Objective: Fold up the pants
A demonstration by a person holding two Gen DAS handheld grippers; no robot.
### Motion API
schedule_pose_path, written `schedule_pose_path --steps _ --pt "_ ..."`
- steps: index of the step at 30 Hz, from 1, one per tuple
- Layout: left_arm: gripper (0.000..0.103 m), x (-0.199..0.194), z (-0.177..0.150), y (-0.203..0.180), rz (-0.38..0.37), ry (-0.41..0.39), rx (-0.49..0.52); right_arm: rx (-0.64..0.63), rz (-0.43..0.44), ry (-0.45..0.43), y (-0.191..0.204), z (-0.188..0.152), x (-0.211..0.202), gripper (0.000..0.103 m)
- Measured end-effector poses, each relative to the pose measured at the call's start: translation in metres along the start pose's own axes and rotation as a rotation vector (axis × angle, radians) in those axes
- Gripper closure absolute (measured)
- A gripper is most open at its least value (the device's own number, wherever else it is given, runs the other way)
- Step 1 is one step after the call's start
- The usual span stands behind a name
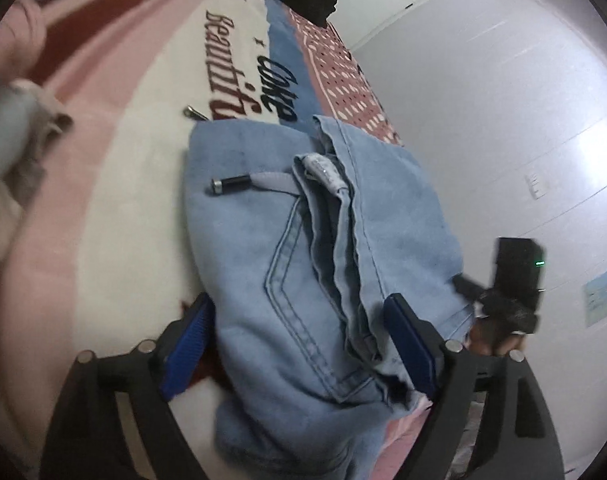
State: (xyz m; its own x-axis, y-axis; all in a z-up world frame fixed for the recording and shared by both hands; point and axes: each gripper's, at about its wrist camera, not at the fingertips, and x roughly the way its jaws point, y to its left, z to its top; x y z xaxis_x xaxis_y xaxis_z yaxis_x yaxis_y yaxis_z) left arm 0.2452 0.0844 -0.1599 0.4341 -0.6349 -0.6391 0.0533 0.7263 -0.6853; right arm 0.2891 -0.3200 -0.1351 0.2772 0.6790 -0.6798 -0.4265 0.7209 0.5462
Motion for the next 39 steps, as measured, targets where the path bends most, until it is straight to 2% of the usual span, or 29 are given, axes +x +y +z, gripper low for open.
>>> schedule_pose_path --steps 2,5,7,8,13,15,17,18,20,23,28,39 --pt "0.019 0.003 0.004 0.006 -0.081 0.013 -0.039 0.027 0.063 0.055 -0.007 0.000 0.017 0.028" --pt "0.017 0.006 0.008 0.004 -0.122 0.023 -0.063 0.035 0.075 0.087 -0.010 0.000 0.034 0.028" --pt "0.017 0.009 0.008 -0.003 -0.111 0.030 -0.046 0.016 0.076 0.081 -0.005 0.000 0.037 0.029" --pt "0.017 0.011 0.008 -0.009 -0.100 0.032 -0.025 0.014 0.087 0.080 -0.005 0.000 0.037 0.037" --pt "0.018 0.022 0.006 -0.036 -0.025 0.044 0.047 0.009 0.078 0.074 0.001 -0.002 0.035 0.042" --pt "0.027 0.027 0.007 -0.044 0.011 0.046 0.068 0.009 0.080 0.069 0.004 -0.006 0.032 0.045" --pt "0.047 0.029 0.007 -0.047 0.037 0.045 0.083 0.005 0.070 0.060 0.007 -0.009 0.029 0.047" --pt "0.052 0.029 0.006 -0.048 0.035 0.044 0.094 0.004 0.065 0.055 0.009 -0.011 0.028 0.050" --pt "0.069 0.025 0.004 -0.051 0.023 0.043 0.112 -0.006 0.053 0.044 0.013 -0.016 0.023 0.053" --pt "0.075 0.023 0.003 -0.051 0.006 0.044 0.119 -0.010 0.046 0.033 0.017 -0.024 0.015 0.056" --pt "0.081 0.017 0.007 -0.062 0.031 0.020 0.162 -0.015 0.027 0.006 0.025 -0.024 0.007 0.061" --pt "0.081 -0.055 0.014 -0.101 0.032 -0.079 0.264 -0.085 0.046 -0.092 0.076 -0.011 -0.035 0.063"
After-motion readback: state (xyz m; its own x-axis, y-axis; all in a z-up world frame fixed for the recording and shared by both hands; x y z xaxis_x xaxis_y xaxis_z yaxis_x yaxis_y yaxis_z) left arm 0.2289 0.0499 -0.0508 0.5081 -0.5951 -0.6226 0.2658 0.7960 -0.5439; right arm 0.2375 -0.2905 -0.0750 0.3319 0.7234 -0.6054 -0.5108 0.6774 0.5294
